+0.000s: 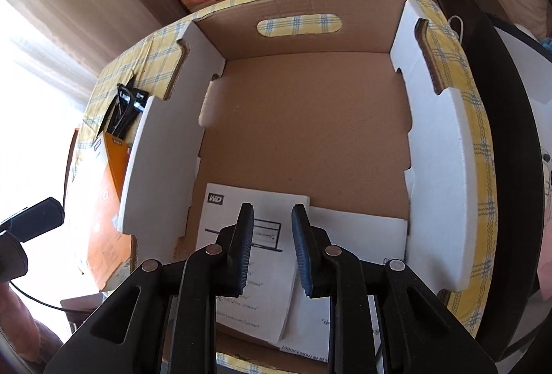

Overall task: Organize objects
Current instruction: 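Carry the leaflet into the cardboard tray and lower it beside the envelopes, then open the right gripper and withdraw it from the tray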

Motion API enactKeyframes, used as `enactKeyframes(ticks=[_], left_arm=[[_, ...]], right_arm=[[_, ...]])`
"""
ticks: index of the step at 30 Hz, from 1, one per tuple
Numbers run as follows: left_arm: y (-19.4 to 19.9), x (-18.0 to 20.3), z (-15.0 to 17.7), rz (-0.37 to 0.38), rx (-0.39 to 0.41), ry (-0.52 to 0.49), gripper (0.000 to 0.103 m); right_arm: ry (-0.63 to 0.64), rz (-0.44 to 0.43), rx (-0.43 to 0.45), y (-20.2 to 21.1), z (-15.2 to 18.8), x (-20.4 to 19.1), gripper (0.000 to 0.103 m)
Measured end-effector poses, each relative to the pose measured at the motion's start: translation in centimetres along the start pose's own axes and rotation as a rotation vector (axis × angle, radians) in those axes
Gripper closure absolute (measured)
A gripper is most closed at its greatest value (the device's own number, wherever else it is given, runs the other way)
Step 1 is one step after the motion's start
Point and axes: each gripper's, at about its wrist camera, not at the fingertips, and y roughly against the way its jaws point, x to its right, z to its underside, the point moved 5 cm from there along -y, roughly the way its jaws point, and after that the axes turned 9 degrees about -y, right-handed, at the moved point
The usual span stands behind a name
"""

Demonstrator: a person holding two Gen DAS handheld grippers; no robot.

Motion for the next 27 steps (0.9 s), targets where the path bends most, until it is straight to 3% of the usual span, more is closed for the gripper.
enactKeyframes(ticks=[3, 6, 10, 19, 27], left_arm=[[0.0, -0.1, 0.0, 0.000, 0.000, 0.000, 0.059], [0.0, -0.1, 0.1, 0.001, 0.000, 0.001, 0.059], [0.0, 0.0, 0.2, -0.002, 0.000, -0.009, 0.059], [0.1, -1.2, 0.2, -0.017, 0.007, 0.031, 0.037], [0.4, -1.7, 0.2, -0.046, 0.010, 0.036, 0.031]], right_arm=[[0.003, -0.036, -0.016, 0.1, 0.4, -0.6, 0.080], [-0.001, 0.058, 0.061, 1.1, -0.6, 0.1, 0.077], [-0.037, 0.071, 0.043, 0.8, -1.2, 1.2, 0.076], [0.012, 0.047, -0.005, -0.3, -0.2, -0.1, 0.076], [0.086, 0.062, -0.032, -0.3, 1.0, -1.6, 0.075]])
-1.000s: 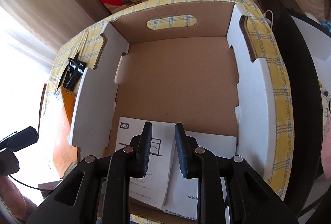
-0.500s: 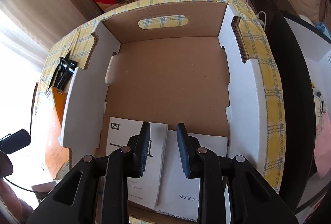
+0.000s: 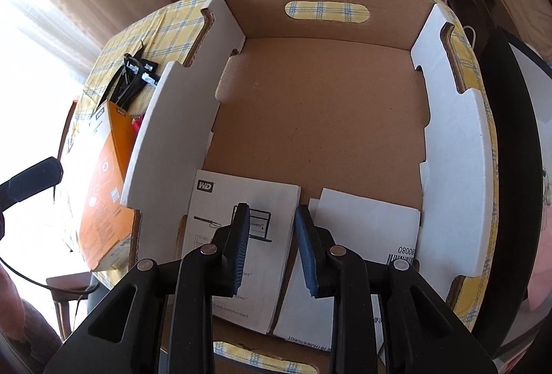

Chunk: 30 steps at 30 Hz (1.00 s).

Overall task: Organize objects
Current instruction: 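Open the right gripper and withdraw it from the tray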

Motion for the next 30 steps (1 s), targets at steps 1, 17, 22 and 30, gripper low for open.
enactKeyframes(ticks=[1, 17, 22, 30], left_arm=[[0.0, 0.0, 0.0, -0.016, -0.001, -0.005, 0.028], [2.4, -2.3, 0.4, -0.279, 0.045, -0.058, 0.002], [4.1, -3.3, 1.1, -0.352, 0.055, -0.092, 0.000], [7.1, -5.8, 2.0, -0.524, 0.092, -0.153, 0.000]], right_arm=[[0.006, 0.010, 0.010, 0.2, 0.0, 0.0, 0.075], [0.023, 0.062, 0.251, 6.9, 0.3, -0.8, 0.007], [0.055, 0.084, 0.306, 8.1, 0.9, -1.8, 0.001], [0.080, 0.024, 0.311, 8.5, 1.9, -4.0, 0.001]])
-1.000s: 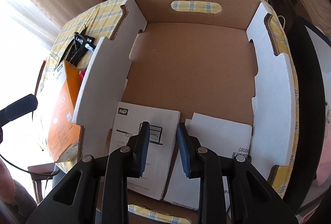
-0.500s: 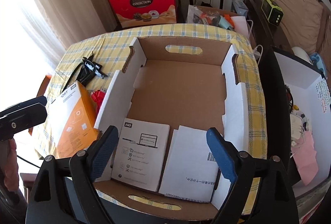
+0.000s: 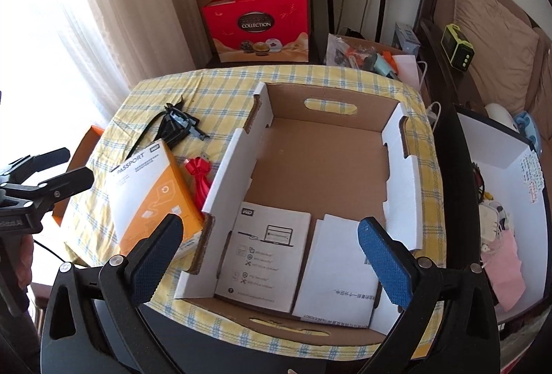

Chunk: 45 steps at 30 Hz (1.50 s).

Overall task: Organize objects
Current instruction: 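Open the right gripper and withdraw it from the tray, then grasp the My Passport box edge with the right gripper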

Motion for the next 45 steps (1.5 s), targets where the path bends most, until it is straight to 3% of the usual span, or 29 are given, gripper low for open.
enactKeyframes(ticks=[11, 17, 20, 23, 25, 31, 39, 45], left_arm=[[-1.5, -5.8, 1.0, 0.074, -0.013, 0.149, 0.002], [-3.1, -6.4, 0.9, 0.103, -0.029, 0.150, 0.018], [-3.9, -6.0, 0.8, 0.116, -0.035, 0.127, 0.029], [-4.7, -5.5, 0.8, 0.139, -0.042, 0.107, 0.042], [-5.1, -5.2, 0.8, 0.171, -0.045, 0.104, 0.045], [-6.3, -4.8, 0.6, 0.188, -0.043, 0.085, 0.045], [-8.3, -4.8, 0.9, 0.206, -0.074, 0.089, 0.045], [-8.8, -4.4, 1.5, 0.293, -0.081, 0.122, 0.051]], right_arm=[[0.014, -0.133, 0.001, 1.0, 1.8, -4.4, 0.001], [0.044, -0.198, -0.008, 0.9, 3.2, -7.6, 0.002], [0.050, -0.209, -0.017, 0.5, 3.7, -8.9, 0.006], [0.054, -0.220, -0.033, -0.1, 4.4, -9.8, 0.015], [0.052, -0.232, -0.045, -0.5, 5.0, -10.5, 0.025], [0.033, -0.266, -0.126, -2.2, 7.2, -11.9, 0.046], [0.009, -0.226, -0.195, -4.9, 9.1, -12.0, 0.049], [-0.004, -0.192, -0.196, -6.4, 9.2, -11.6, 0.056]])
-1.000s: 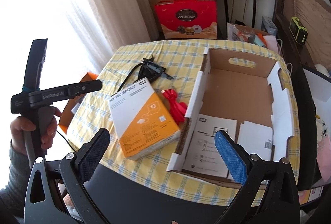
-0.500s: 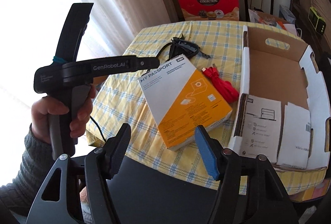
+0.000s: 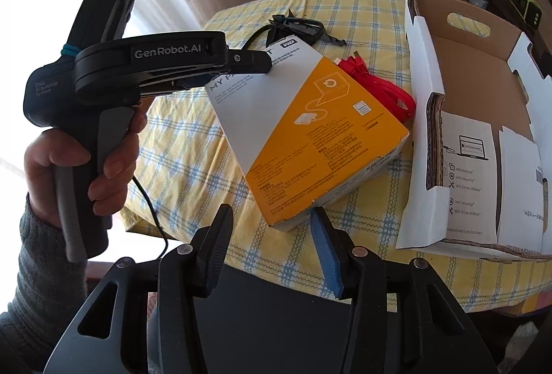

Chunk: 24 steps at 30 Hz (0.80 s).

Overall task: Organize objects
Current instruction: 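Grasp the My Passport box edge with the right gripper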

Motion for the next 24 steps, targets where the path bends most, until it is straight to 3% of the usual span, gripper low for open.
enactKeyframes(ticks=[12, 24], left_arm=[[1.5, 0.6, 1.0, 0.006, -0.015, -0.043, 0.055], [8.2, 1.9, -0.9, 0.097, 0.099, -0.014, 0.055]], right_arm=[[-0.012, 0.039, 0.002, -0.6, -0.2, 0.6, 0.056], [-0.013, -0.065, 0.097, 5.2, -2.1, -0.7, 0.057]])
